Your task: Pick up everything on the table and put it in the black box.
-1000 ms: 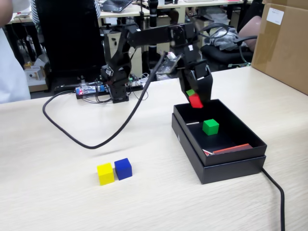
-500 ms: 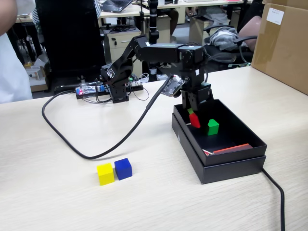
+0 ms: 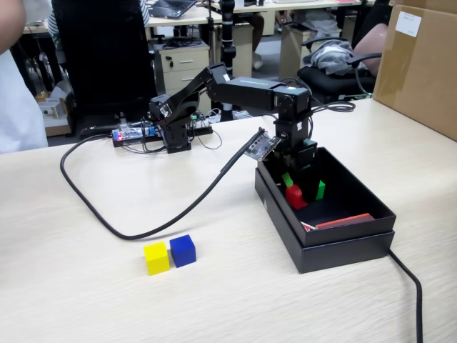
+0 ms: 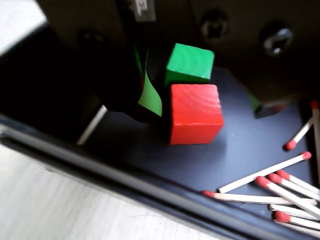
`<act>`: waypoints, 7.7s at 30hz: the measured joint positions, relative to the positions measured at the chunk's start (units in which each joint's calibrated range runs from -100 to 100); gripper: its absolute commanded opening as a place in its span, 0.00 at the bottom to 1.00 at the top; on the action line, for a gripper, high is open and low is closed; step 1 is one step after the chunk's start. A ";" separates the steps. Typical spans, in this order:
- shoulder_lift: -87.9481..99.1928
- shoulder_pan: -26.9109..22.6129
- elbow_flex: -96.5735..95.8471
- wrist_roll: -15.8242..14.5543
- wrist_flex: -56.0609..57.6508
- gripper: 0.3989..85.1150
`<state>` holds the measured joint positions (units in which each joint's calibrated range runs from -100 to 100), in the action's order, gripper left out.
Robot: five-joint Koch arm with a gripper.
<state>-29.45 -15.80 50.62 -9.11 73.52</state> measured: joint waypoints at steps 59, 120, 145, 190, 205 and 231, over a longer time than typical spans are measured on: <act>-0.65 25.40 8.95 16.26 3.33 0.06; 0.26 20.90 10.13 13.33 6.50 0.54; -19.03 22.76 21.82 14.95 6.50 0.07; 2.20 -0.15 7.39 0.98 6.89 0.40; 24.60 4.54 -1.64 1.76 7.05 0.52; 110.29 15.09 -101.96 10.01 -39.72 0.57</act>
<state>80.84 -0.71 -51.35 0.90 33.80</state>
